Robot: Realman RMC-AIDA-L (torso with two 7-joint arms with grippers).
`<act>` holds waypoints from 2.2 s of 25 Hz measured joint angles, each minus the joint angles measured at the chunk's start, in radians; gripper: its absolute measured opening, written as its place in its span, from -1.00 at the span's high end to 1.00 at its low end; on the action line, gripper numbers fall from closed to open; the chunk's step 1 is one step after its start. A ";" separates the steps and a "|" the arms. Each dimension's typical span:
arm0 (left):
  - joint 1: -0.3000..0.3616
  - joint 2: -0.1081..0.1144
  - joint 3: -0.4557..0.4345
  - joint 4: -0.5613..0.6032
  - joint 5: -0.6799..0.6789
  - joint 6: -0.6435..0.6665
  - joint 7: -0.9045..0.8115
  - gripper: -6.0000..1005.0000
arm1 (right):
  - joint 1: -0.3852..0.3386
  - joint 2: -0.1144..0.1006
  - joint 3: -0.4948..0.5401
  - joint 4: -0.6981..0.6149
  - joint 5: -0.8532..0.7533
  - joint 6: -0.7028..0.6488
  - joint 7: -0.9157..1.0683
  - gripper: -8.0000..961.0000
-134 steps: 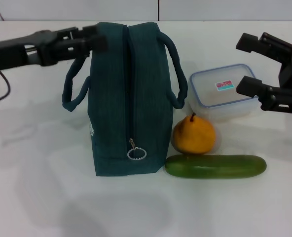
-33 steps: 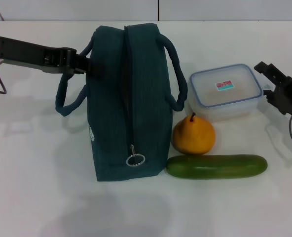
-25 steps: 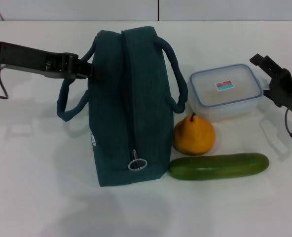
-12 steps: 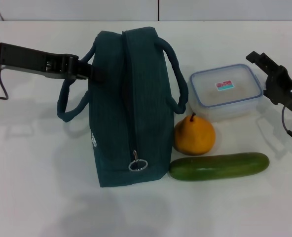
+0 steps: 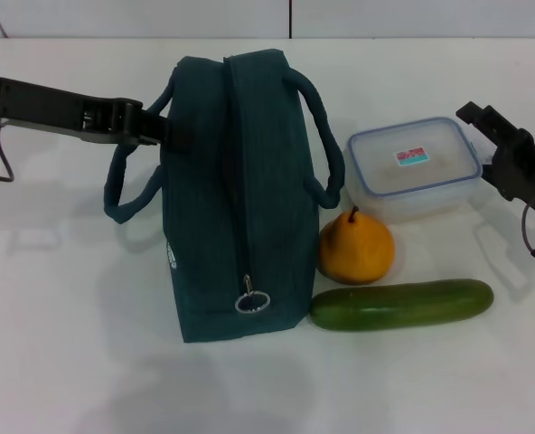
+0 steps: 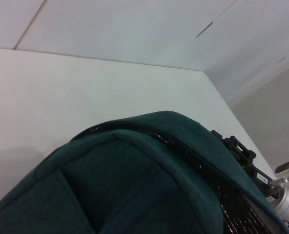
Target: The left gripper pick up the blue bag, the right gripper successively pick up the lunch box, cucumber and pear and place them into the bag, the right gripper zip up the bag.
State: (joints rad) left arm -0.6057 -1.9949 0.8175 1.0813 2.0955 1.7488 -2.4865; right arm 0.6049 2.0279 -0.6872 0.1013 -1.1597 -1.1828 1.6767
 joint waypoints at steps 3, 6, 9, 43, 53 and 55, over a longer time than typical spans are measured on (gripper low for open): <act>-0.002 0.001 0.000 0.000 0.000 0.000 0.000 0.88 | -0.011 0.000 0.004 -0.002 0.000 -0.006 0.000 -0.63; -0.005 0.001 0.000 0.000 0.000 0.000 0.000 0.88 | -0.015 0.000 0.009 -0.005 0.000 -0.007 0.000 -0.62; -0.006 0.001 0.001 0.000 0.000 -0.001 0.000 0.88 | -0.016 0.000 0.010 -0.004 0.000 -0.004 0.000 -0.51; -0.006 -0.005 0.000 0.000 0.000 -0.003 0.024 0.88 | -0.032 0.000 0.008 -0.054 -0.046 0.006 0.202 0.78; -0.017 -0.012 0.000 0.000 0.000 -0.005 0.024 0.88 | -0.044 0.000 0.012 -0.054 -0.041 -0.043 0.402 0.78; -0.019 -0.012 0.002 0.000 0.000 -0.005 0.025 0.88 | -0.045 0.000 0.012 -0.053 -0.041 -0.036 0.416 0.78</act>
State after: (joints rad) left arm -0.6250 -2.0074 0.8193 1.0814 2.0954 1.7440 -2.4611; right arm 0.5603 2.0279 -0.6749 0.0484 -1.2005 -1.2189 2.0924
